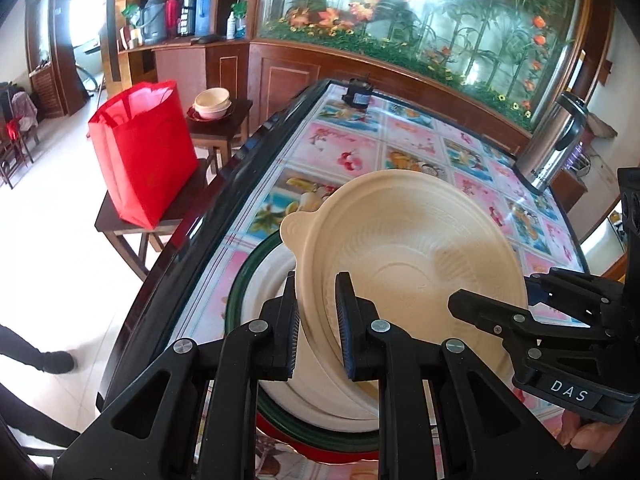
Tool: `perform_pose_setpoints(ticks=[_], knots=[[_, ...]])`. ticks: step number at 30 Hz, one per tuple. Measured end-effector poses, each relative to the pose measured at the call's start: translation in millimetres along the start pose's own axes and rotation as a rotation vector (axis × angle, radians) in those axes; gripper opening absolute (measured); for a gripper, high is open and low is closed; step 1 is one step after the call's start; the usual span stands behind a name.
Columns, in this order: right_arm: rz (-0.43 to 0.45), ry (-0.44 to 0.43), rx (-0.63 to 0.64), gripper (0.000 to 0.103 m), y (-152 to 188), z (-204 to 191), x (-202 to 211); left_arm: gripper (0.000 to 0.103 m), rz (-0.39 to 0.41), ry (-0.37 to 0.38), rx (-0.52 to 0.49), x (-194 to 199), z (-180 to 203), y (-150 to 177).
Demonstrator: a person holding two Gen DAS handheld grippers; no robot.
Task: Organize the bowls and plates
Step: 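Carry the beige bowl with the right gripper toward the stack in the left gripper, then lower the beige bowl onto the stack and open the right gripper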
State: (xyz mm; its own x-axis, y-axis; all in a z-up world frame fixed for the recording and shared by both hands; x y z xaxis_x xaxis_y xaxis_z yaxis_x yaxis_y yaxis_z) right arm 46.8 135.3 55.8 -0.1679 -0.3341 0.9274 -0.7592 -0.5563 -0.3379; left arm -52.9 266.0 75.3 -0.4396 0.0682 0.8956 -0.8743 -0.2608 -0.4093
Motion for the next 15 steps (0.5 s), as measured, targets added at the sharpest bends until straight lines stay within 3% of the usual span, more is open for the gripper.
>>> perform_pose_setpoints(ticks=[15], knots=[[-0.044, 0.004, 0.006, 0.04, 0, -10, -15, 0.016, -0.021, -0.011, 0.015, -20, -13, 3]])
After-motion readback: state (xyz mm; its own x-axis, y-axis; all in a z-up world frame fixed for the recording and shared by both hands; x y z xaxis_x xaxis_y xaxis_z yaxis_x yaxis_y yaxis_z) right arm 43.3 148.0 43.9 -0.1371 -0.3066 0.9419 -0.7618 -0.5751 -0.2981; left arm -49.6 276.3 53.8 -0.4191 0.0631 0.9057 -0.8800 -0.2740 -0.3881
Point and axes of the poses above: each gripper's, at about its wrist camera, not at the fingertips, and x roughly against the way its jaws point, z to its right, y to its underside, the point moved 4 cm from there along -x, roughly the way its jaws point, and after that the axes turned 14 degrees about -z, right-handed, at the moved point
